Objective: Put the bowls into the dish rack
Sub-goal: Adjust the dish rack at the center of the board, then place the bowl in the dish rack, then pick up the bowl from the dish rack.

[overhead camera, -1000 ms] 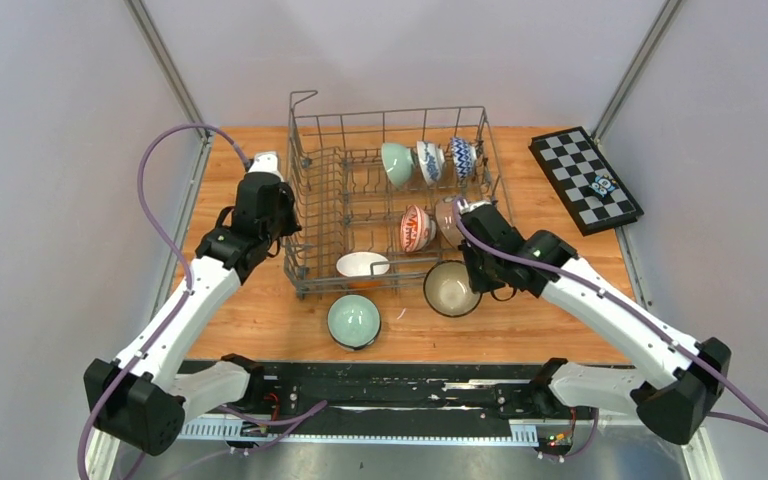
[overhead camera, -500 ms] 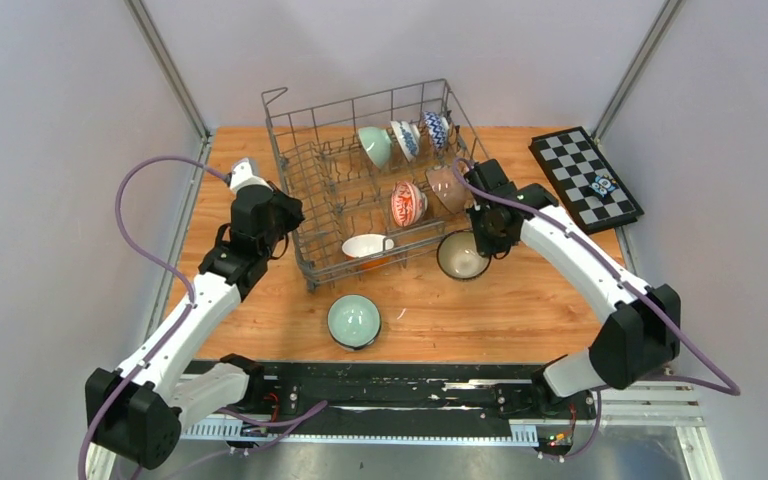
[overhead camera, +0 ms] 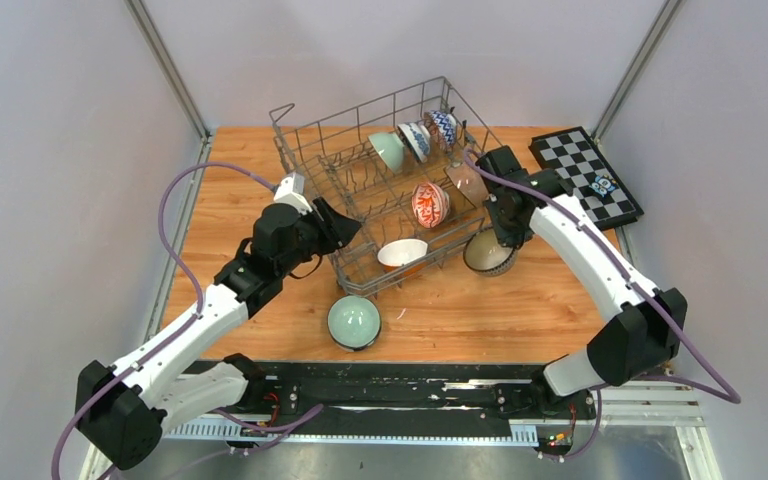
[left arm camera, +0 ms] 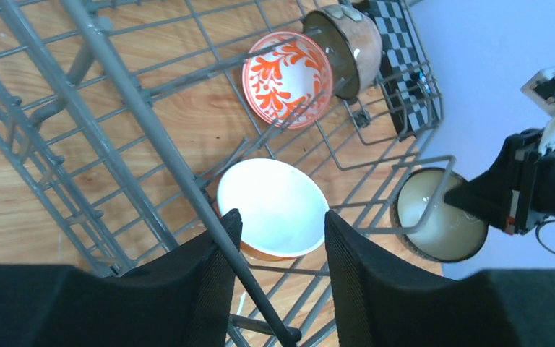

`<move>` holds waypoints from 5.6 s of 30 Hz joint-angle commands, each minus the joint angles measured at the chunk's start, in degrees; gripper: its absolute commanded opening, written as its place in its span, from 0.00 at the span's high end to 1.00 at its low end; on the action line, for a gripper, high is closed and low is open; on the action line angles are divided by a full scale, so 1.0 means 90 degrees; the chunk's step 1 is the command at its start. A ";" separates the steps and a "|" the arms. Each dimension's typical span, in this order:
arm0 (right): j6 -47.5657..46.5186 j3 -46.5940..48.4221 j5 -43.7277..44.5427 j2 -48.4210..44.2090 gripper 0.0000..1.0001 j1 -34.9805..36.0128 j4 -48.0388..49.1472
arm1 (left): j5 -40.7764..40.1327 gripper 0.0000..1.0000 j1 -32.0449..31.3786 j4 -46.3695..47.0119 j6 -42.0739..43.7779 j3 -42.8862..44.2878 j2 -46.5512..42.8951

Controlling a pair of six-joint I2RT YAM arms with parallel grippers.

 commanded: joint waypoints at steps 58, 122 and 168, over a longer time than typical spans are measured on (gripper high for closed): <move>-0.6337 0.2494 0.5993 0.4428 0.97 0.3336 0.5788 | -0.1199 0.00 -0.0271 -0.3839 0.3201 -0.0031 -0.3873; -0.0719 0.2012 -0.0561 0.0850 0.31 0.1913 0.0085 | -0.1344 0.00 -0.0264 -0.3871 0.3140 -0.0059 -0.3790; -0.0310 0.2252 -0.4065 0.3536 0.97 0.0842 -0.0998 | -0.0769 0.00 -0.0265 -0.3695 0.3270 -0.0140 -0.4228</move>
